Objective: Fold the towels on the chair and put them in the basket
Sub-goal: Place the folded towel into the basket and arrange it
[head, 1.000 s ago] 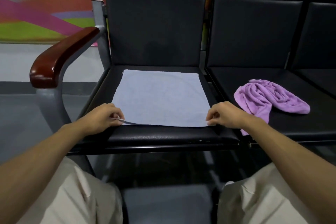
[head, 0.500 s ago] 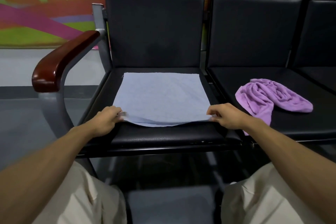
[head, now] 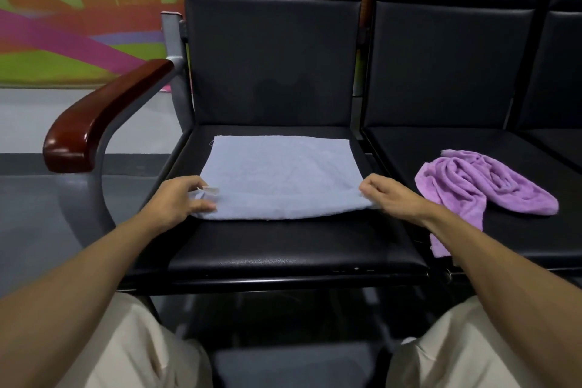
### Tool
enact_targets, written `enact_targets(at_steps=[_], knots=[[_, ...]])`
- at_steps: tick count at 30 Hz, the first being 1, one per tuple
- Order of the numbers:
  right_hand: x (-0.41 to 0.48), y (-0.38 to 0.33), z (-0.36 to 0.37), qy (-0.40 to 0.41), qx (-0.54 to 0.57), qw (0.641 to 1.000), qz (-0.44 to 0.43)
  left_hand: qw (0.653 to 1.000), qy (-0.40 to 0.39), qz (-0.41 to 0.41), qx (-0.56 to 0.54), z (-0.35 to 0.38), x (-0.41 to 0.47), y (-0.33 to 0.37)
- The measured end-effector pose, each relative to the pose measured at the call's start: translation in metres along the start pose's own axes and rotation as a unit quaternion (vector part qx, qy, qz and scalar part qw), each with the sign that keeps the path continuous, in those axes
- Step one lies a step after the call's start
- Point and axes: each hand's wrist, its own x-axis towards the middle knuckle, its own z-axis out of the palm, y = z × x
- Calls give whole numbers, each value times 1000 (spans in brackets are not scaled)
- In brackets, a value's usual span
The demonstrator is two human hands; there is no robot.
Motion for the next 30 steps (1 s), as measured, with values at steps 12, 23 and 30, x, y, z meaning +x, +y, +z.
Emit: enact_targets(at_steps=[12, 23, 30], knots=[[-14, -8, -7, 1, -164, 985, -48, 984, 99, -28, -146, -25, -27, 0], [-29, -12, -13, 83, -88, 991, -58, 977, 85, 33, -193, -33, -41, 13], [-43, -20, -13, -9, -80, 997, -14, 992, -37, 5, -124, -30, -53, 12]])
